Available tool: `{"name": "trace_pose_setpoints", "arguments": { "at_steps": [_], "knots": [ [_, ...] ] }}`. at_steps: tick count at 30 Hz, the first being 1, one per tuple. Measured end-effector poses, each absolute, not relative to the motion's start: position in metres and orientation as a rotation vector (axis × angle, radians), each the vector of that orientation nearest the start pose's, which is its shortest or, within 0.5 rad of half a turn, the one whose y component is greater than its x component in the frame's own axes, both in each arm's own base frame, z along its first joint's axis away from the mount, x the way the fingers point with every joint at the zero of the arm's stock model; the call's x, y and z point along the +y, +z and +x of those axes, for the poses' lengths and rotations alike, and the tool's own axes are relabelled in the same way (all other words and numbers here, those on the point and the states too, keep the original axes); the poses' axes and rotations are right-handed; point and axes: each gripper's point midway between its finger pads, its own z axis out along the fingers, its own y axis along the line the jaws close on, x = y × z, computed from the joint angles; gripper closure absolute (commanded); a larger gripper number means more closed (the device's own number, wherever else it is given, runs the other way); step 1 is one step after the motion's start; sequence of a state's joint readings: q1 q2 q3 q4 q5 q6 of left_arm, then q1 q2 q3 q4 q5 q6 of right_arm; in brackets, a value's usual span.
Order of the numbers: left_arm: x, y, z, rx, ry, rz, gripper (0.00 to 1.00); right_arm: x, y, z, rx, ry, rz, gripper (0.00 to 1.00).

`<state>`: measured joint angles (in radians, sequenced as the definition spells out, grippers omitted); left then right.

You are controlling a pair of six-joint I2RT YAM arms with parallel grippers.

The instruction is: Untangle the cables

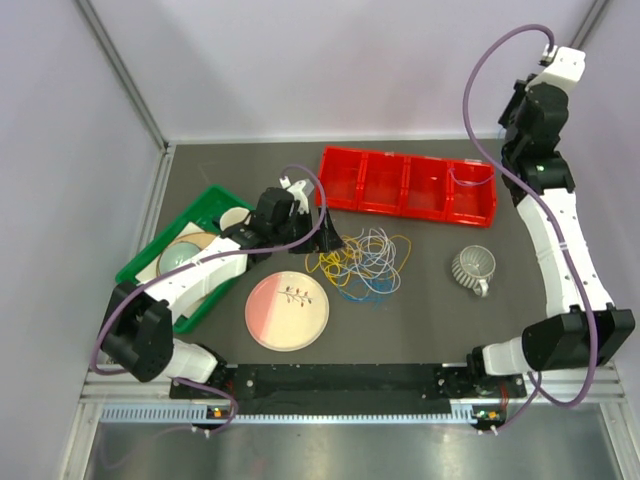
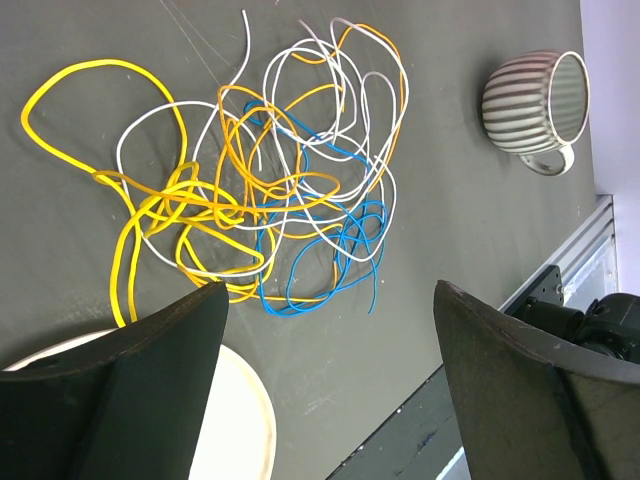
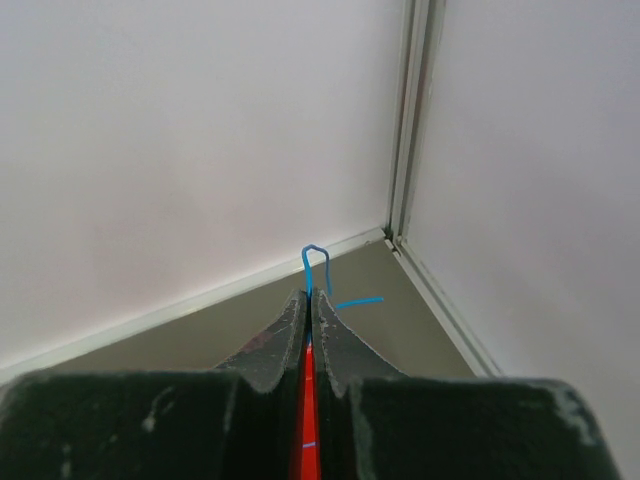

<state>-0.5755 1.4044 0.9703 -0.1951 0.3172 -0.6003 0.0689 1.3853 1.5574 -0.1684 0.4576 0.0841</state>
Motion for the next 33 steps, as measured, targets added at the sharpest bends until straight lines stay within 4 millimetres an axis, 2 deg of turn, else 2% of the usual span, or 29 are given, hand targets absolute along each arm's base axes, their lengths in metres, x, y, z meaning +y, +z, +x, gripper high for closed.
{"name": "trace_pose_setpoints", "arguments": {
  "at_steps": [5,11,15,20,23,26,27,30,33],
  "knots": [
    [-0.278,0.160,0.287,2.345,-0.972,0.160,0.11,-0.044,0.413,0.458,1.571,-0.264,0.349,1.00],
    [-0.278,0.160,0.288,2.346,-0.970,0.155,0.11,-0.044,0.364,0.487,1.674,-0.320,0.319,1.00],
    [-0.277,0.160,0.288,2.345,-0.963,0.150,0.11,-0.044,0.333,0.490,1.742,-0.339,0.308,1.00],
    [-0.277,0.159,0.288,2.346,-0.965,0.145,0.11,-0.044,0.316,0.489,1.768,-0.334,0.319,1.00],
    [-0.277,0.158,0.288,2.349,-0.964,0.144,0.11,-0.043,0.297,0.492,1.799,-0.332,0.327,1.00],
    [-0.276,0.154,0.286,2.360,-0.959,0.142,0.11,-0.041,0.272,0.497,1.855,-0.333,0.325,0.82],
    [-0.275,0.152,0.285,2.364,-0.958,0.141,0.11,-0.040,0.264,0.499,1.874,-0.334,0.326,0.69],
    [-0.274,0.150,0.284,2.373,-0.954,0.140,0.11,-0.039,0.234,0.505,1.951,-0.347,0.326,0.53],
    [-0.274,0.151,0.283,2.370,-0.954,0.140,0.11,-0.039,0.210,0.509,2.022,-0.366,0.318,0.52]
  ]
}}
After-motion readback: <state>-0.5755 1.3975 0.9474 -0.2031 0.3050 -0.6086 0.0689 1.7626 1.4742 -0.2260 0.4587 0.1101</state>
